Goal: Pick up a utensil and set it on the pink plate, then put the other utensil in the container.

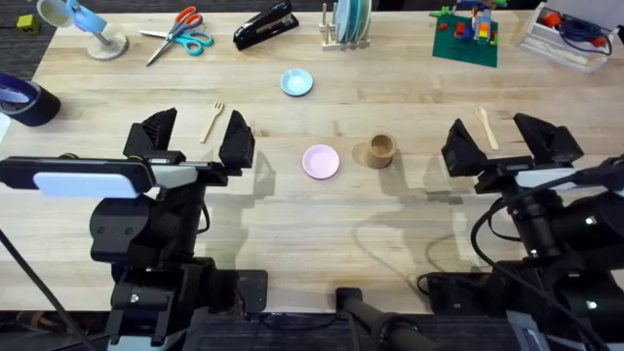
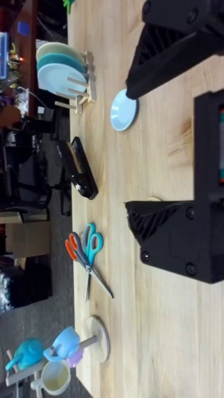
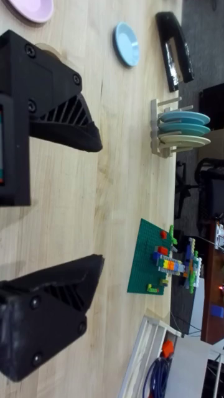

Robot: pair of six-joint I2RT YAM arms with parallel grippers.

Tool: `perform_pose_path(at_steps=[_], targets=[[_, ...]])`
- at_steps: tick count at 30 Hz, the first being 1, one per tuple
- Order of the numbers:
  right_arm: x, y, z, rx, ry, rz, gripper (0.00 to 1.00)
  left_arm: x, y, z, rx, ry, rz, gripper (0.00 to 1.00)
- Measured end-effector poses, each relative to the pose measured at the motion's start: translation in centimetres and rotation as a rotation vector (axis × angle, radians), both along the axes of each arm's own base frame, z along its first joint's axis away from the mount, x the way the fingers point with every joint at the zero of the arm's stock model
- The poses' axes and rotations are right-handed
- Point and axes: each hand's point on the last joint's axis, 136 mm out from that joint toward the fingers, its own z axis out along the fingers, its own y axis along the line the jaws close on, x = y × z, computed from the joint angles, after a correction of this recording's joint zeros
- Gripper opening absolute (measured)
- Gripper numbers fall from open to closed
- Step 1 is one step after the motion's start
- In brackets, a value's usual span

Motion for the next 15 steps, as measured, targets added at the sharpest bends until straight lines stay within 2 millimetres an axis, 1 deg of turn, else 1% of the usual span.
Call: perform_pose_path(at_steps=[15], targets=[[-0.02, 0.00, -0.17, 0.000, 0.008, 0.000, 0.992, 0.00, 0.08, -0.08, 0.027, 0.003, 0.005, 0.993]])
